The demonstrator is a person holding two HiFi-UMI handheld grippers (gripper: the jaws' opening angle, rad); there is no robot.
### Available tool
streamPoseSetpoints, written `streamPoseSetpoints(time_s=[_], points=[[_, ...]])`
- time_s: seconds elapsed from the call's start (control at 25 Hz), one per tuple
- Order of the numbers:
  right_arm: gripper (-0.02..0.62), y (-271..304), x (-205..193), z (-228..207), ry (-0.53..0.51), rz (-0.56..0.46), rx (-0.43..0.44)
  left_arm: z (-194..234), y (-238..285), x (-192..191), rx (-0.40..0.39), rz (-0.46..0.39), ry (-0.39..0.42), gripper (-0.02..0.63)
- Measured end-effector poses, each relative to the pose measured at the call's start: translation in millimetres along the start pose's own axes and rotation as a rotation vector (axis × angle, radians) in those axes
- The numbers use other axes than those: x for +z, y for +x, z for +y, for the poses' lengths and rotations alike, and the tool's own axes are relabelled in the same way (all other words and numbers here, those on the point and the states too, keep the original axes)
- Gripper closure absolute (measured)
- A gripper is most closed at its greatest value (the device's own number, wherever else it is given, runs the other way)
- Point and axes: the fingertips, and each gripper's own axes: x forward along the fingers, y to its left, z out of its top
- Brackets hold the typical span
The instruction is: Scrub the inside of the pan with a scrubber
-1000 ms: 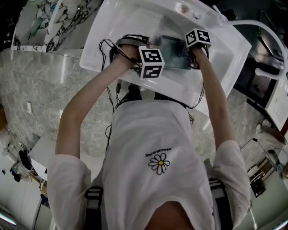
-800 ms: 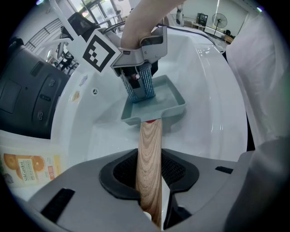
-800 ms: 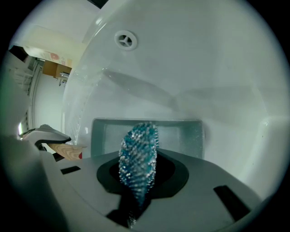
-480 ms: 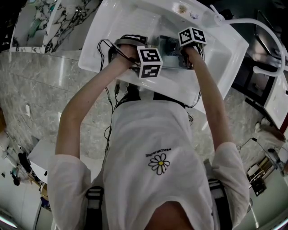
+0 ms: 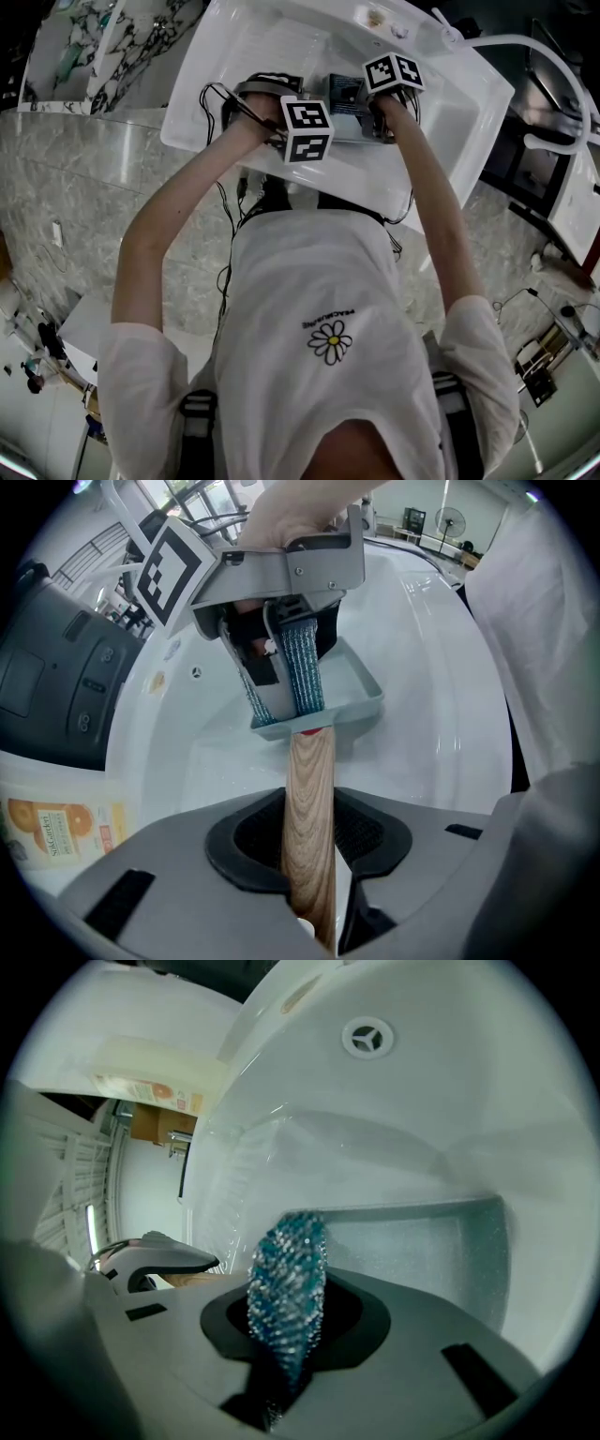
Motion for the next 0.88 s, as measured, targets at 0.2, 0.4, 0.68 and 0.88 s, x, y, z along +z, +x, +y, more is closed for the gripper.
streamPoseSetpoints(time_s=[0.2,0.4,0.68,0.88], points=[[0.538,-5,1,6,0.069,-0.016,0.151,2,0,2,0.003,-0.003,0.000,0.472],[0.538,-2,1,9,0.057,-0.014,0.172,0,0,-2,0.001,0.003,-0.003,0.472],[0.538,-11,0,6,0.021,-0.002,0.127,1,1,-1,-0.001,0.005,0.003,0.472],[0.538,-34,-7,-23,0.012,0.015,0.026,-1,1,-2,0.000,0.004,0.013,0.472]])
